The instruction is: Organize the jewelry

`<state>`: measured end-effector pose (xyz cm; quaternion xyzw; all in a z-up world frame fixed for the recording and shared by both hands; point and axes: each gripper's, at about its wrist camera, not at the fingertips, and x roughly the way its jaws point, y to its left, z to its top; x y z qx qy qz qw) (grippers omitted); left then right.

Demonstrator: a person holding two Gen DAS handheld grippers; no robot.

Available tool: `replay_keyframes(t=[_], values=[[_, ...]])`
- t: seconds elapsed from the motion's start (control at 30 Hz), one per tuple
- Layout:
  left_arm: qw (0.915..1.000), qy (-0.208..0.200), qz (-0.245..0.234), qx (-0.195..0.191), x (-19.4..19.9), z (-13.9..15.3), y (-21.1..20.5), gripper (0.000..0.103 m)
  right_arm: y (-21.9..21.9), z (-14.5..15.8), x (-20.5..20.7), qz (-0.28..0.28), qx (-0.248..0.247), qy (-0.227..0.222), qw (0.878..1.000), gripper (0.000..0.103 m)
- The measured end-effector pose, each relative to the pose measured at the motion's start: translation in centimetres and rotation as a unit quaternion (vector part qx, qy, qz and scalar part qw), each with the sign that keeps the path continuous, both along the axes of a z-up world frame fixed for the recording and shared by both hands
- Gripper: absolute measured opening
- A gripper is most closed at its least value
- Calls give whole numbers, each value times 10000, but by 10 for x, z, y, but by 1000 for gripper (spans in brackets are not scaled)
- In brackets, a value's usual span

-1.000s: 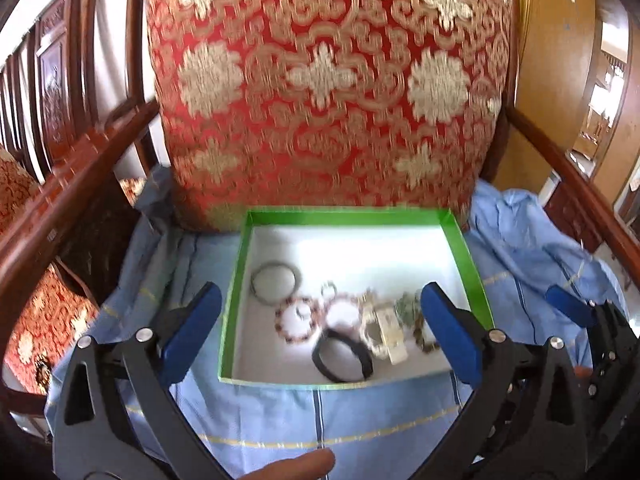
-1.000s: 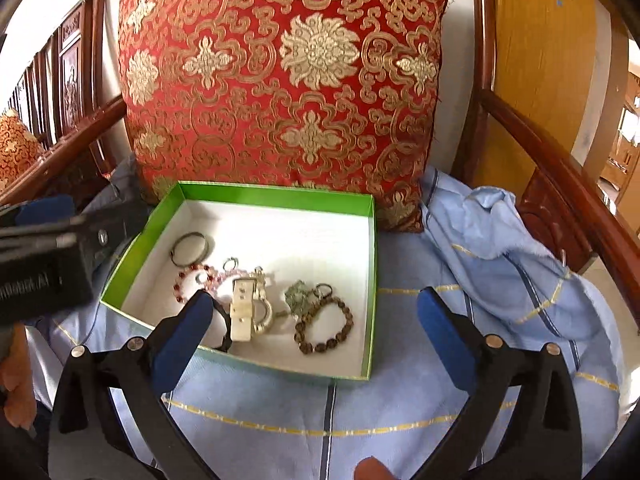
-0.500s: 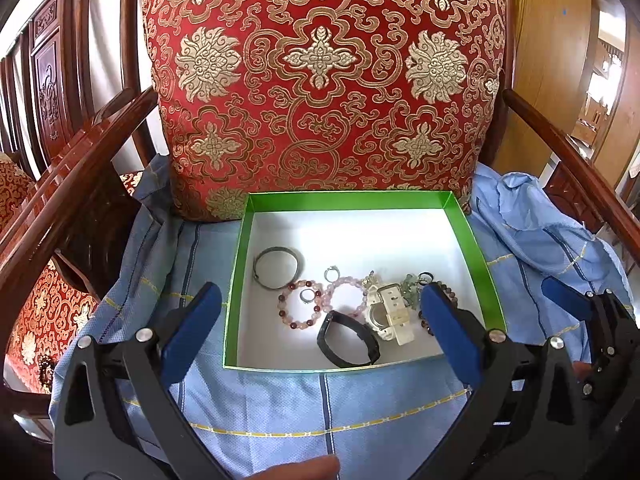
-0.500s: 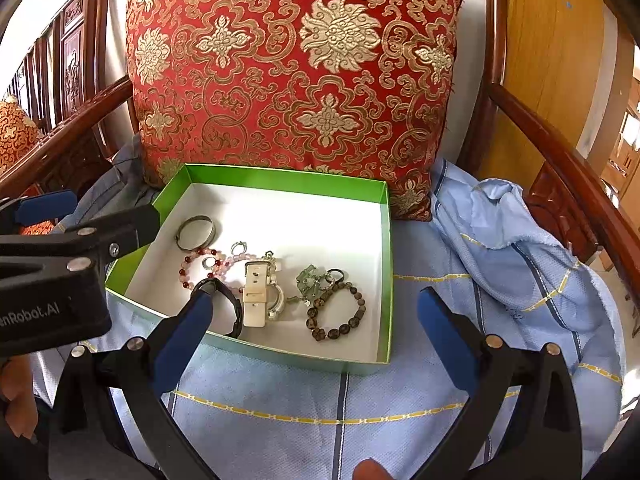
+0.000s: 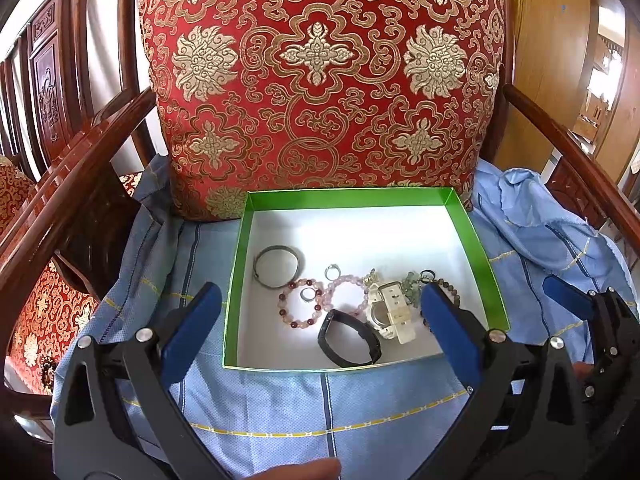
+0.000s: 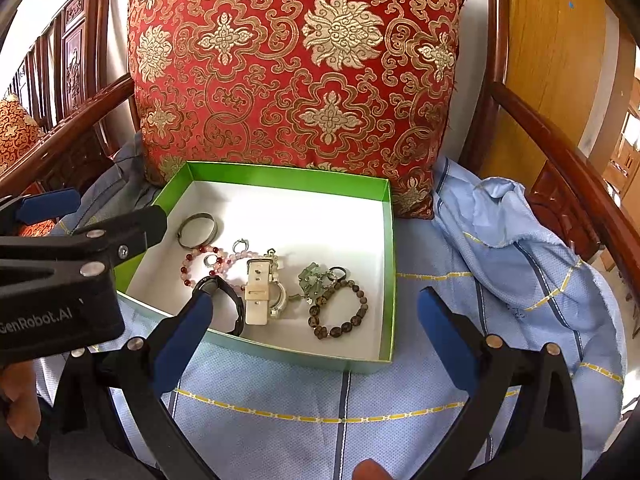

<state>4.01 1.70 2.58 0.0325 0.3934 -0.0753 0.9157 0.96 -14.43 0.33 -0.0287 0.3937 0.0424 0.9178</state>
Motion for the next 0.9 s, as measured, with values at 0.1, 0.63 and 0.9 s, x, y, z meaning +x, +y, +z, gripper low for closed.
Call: replay_keyframes(t=[0.1, 0.63, 0.9], values=[[10000, 2, -4, 16, 1, -1, 0, 99, 0, 0, 0, 10, 11, 6, 10000, 100], [10000, 21, -2, 55, 1, -3, 1, 99, 2, -2, 3, 4, -21, -3, 10000, 100], [10000, 16, -4, 59, 1, -2, 1, 99, 4, -1, 3, 4, -38, -21, 10000, 100]])
